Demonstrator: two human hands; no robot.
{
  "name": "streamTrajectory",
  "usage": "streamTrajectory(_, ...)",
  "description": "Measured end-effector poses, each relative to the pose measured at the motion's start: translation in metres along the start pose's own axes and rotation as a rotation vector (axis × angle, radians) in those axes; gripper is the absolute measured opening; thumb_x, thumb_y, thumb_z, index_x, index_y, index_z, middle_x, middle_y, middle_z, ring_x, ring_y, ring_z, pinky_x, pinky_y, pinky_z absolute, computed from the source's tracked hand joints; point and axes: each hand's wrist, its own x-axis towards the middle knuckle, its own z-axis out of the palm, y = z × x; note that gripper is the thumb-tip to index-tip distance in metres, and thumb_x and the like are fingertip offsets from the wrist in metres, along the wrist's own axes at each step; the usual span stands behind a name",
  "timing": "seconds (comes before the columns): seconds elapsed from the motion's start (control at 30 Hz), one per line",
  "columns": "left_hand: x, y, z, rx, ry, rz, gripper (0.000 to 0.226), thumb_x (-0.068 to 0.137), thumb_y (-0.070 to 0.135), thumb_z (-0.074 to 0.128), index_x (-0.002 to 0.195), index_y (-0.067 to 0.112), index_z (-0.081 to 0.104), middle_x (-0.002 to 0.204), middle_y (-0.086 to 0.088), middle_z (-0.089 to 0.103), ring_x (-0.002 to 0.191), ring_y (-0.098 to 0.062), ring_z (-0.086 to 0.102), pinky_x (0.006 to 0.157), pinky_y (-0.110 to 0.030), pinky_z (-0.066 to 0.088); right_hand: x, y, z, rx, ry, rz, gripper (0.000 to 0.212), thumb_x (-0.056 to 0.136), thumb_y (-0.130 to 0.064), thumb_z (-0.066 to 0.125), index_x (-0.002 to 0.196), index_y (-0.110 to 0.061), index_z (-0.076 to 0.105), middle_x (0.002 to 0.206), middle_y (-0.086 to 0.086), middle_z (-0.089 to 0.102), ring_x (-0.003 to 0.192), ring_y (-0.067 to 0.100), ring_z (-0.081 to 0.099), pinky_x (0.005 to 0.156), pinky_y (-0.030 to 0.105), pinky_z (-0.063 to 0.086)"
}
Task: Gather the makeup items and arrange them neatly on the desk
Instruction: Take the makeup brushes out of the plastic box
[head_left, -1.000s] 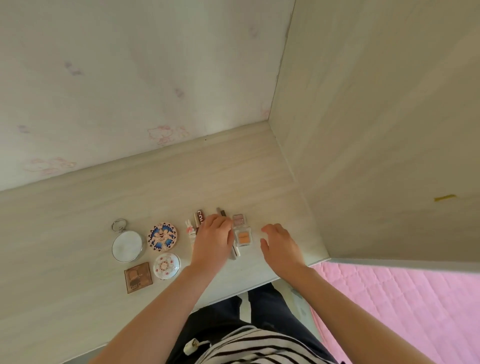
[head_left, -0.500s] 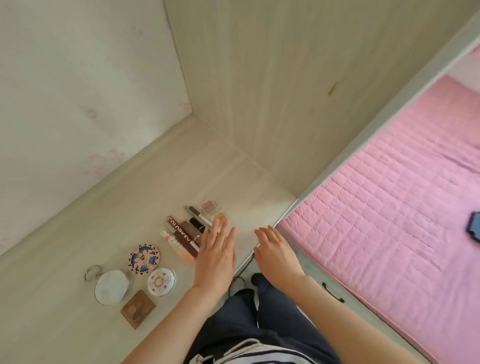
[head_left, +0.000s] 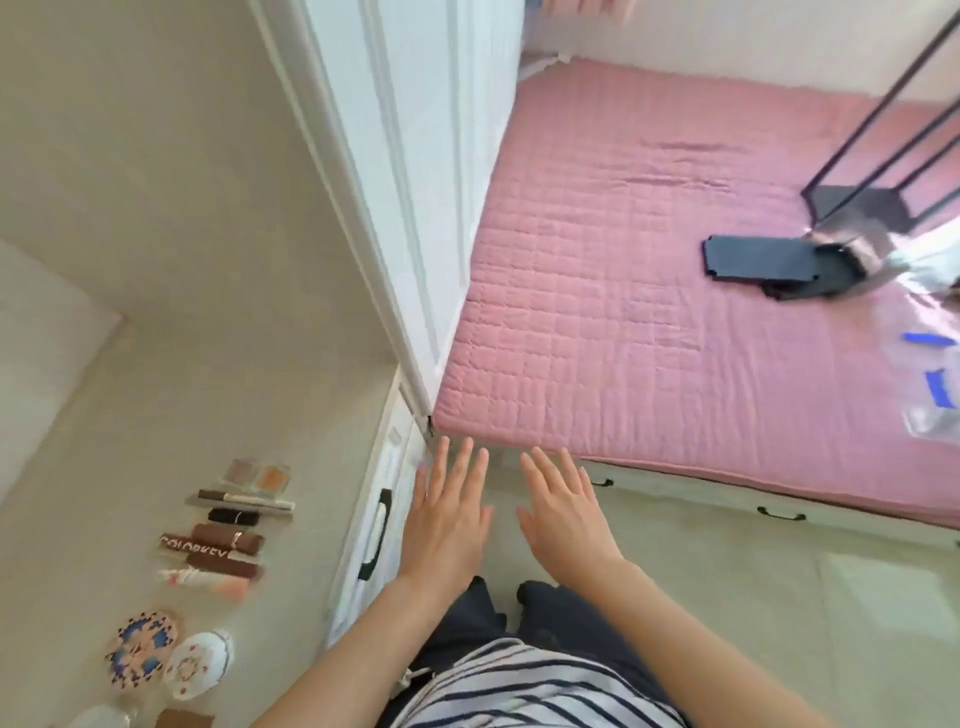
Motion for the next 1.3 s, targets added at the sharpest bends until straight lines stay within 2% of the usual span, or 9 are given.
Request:
streamTrajectory(0.07, 0.012, 0.029, 0.002, 0.003, -0.009, 0.087, 0.067, 0.087, 0.034, 0.063, 0.145, 0.010, 0.039, 0.152, -0.009, 0.036, 0.143, -0.033, 0.024, 0.111, -0.054, 0.031, -0.018, 0.026, -0.005, 0.033, 0.039, 0.094, 0.063, 0.097, -0.025, 0.043, 0.151, -0.011, 0.015, 0.160, 0.006, 0.013, 0.147, 0.033, 0.000, 0.117, 0.048, 0.009)
streamTrajectory(0.2, 0.031, 0.092, 0.011, 0.041, -0.077, 0.219, 0.062, 0.091, 0.039, 0.032, 0.146, 0.010, 0.036, 0.152, -0.008, 0.037, 0.144, -0.032, 0.020, 0.114, -0.055, 0.024, -0.057, 0.080, -0.015, 0.095, 0.089, 0.254, 0.064, 0.098, -0.027, 0.042, 0.152, -0.011, 0.011, 0.160, 0.004, 0.007, 0.147, 0.032, -0.004, 0.118, 0.046, 0.006)
streamTrajectory(0.4, 0.043, 0.198, 0.027, 0.079, -0.127, 0.421, 0.061, 0.090, 0.039, 0.033, 0.142, 0.010, 0.043, 0.144, -0.010, 0.048, 0.137, -0.035, 0.038, 0.111, -0.051, 0.018, -0.126, 0.156, -0.016, 0.200, 0.175, 0.481, 0.062, 0.099, -0.029, 0.041, 0.151, -0.009, 0.015, 0.160, 0.007, 0.010, 0.147, 0.032, -0.002, 0.118, 0.045, 0.007)
streamTrajectory(0.47, 0.042, 0.231, 0.031, 0.082, -0.125, 0.486, 0.059, 0.091, 0.037, 0.032, 0.142, 0.010, 0.043, 0.144, -0.010, 0.048, 0.134, -0.034, 0.042, 0.111, -0.049, 0.017, -0.150, 0.179, -0.014, 0.222, 0.211, 0.572, 0.061, 0.098, -0.029, 0.045, 0.150, -0.008, 0.021, 0.158, 0.008, 0.018, 0.147, 0.034, 0.004, 0.117, 0.047, 0.012)
streamTrajectory(0.7, 0.052, 0.326, 0.048, 0.117, -0.184, 0.740, 0.058, 0.094, 0.036, 0.028, 0.147, 0.013, 0.035, 0.153, -0.006, 0.036, 0.144, -0.031, 0.025, 0.115, -0.048, 0.010, -0.221, 0.244, -0.003, 0.266, 0.290, 0.901, 0.064, 0.089, -0.029, 0.060, 0.144, -0.004, 0.036, 0.148, 0.014, 0.040, 0.140, 0.039, 0.028, 0.110, 0.051, 0.031)
streamTrajectory(0.87, 0.065, 0.389, 0.064, 0.178, -0.236, 0.911, 0.059, 0.093, 0.036, 0.026, 0.148, 0.016, 0.033, 0.155, -0.004, 0.031, 0.146, -0.030, 0.017, 0.117, -0.050, 0.013, -0.253, 0.284, 0.001, 0.345, 0.304, 1.073, 0.063, 0.098, -0.036, 0.041, 0.150, -0.007, 0.020, 0.156, 0.012, 0.023, 0.146, 0.035, 0.011, 0.118, 0.047, 0.019)
streamTrajectory(0.97, 0.078, 0.427, 0.076, 0.204, -0.261, 1.003, 0.058, 0.093, 0.036, 0.027, 0.147, 0.015, 0.036, 0.154, -0.004, 0.034, 0.145, -0.031, 0.019, 0.114, -0.051, 0.015, -0.267, 0.309, -0.001, 0.417, 0.344, 1.170, 0.061, 0.100, -0.035, 0.038, 0.151, -0.007, 0.016, 0.158, 0.012, 0.018, 0.147, 0.034, 0.005, 0.120, 0.043, 0.012)
streamTrajectory(1.1, 0.113, 0.488, 0.092, 0.211, -0.261, 1.127, 0.059, 0.094, 0.037, 0.023, 0.149, 0.015, 0.030, 0.155, -0.004, 0.030, 0.147, -0.030, 0.011, 0.115, -0.051, 0.013, -0.278, 0.355, -0.011, 0.487, 0.410, 1.293, 0.060, 0.101, -0.033, 0.034, 0.152, -0.010, 0.012, 0.160, 0.009, 0.010, 0.147, 0.031, -0.002, 0.121, 0.041, 0.006)
streamTrajectory(1.3, 0.168, 0.596, 0.103, 0.175, -0.257, 1.264, 0.059, 0.090, 0.030, 0.035, 0.147, 0.014, 0.033, 0.153, -0.007, 0.036, 0.146, -0.029, 0.015, 0.114, -0.052, 0.017, -0.283, 0.435, -0.038, 0.536, 0.439, 1.430, 0.060, 0.101, -0.034, 0.032, 0.152, -0.010, 0.009, 0.160, 0.007, 0.006, 0.147, 0.031, -0.005, 0.121, 0.041, 0.003)
